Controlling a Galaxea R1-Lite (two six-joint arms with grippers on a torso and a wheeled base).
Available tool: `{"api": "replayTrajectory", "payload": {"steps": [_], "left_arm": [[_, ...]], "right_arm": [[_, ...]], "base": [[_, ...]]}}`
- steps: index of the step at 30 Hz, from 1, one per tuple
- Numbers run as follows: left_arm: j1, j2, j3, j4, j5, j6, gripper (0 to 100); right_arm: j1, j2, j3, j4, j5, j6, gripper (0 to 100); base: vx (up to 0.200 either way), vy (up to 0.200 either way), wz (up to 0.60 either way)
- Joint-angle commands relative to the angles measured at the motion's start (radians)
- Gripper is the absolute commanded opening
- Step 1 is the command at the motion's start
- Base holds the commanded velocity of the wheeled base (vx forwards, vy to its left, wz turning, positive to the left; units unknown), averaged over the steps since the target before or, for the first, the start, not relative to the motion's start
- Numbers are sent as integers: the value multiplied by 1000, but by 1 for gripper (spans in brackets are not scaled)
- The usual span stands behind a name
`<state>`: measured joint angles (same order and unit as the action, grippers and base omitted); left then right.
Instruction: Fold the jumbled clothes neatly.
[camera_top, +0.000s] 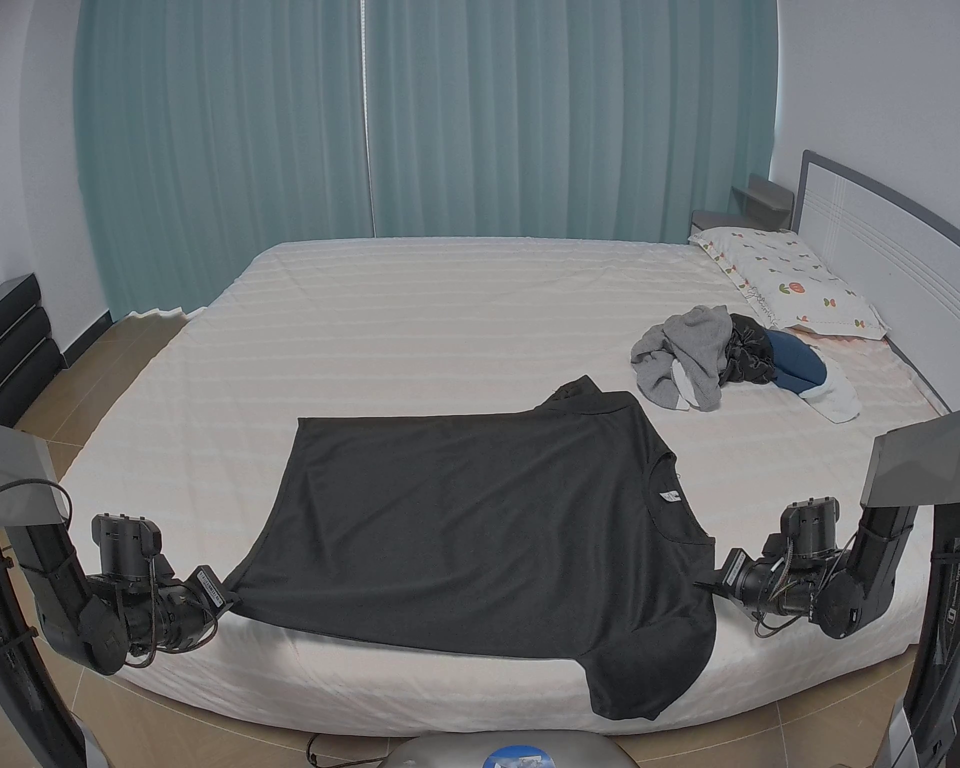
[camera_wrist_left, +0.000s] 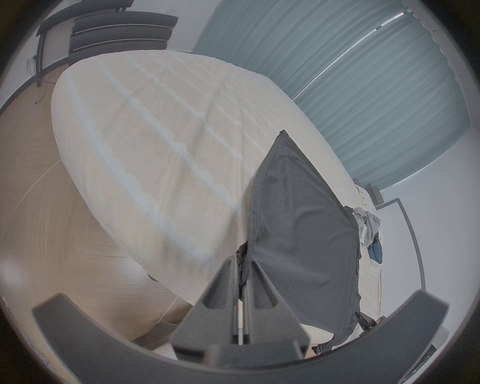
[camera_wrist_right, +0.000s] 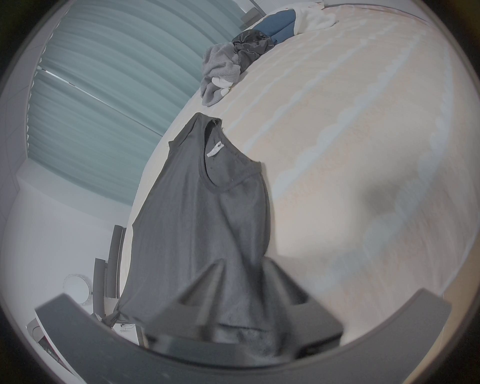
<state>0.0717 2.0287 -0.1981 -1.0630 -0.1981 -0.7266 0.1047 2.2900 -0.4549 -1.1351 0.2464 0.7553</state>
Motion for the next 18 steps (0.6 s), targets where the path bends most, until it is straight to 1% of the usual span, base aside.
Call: {"api": "replayTrajectory", "payload": {"steps": [1, 5, 8, 11, 16, 17, 18], "left_arm": [[2, -4, -3, -2, -4, -2, 0], [0, 1, 2, -2, -6, -2, 0], [-1, 4, 2, -2, -7, -5, 0], [-4, 5, 0, -2, -12, -27, 0], [-6, 8, 0, -2, -14, -34, 0], [-7, 10, 0, 0, -14, -34, 0], [-6, 10, 0, 0, -15, -34, 0]], "right_arm": [[1, -3, -111, 63, -30, 1, 0], [4, -4, -183, 123, -39, 1, 0], [7, -7, -258, 198, -39, -1, 0], [7, -3, -314, 252, -39, -2, 0], [7, 6, -375, 301, -41, -4, 0], [7, 6, -383, 319, -39, -4, 100], [7, 6, -381, 324, -38, -7, 100]], "base": [[0, 0, 0], [0, 0, 0], [0, 0, 0], [0, 0, 0], [0, 0, 0], [0, 0, 0], [0, 0, 0]]}}
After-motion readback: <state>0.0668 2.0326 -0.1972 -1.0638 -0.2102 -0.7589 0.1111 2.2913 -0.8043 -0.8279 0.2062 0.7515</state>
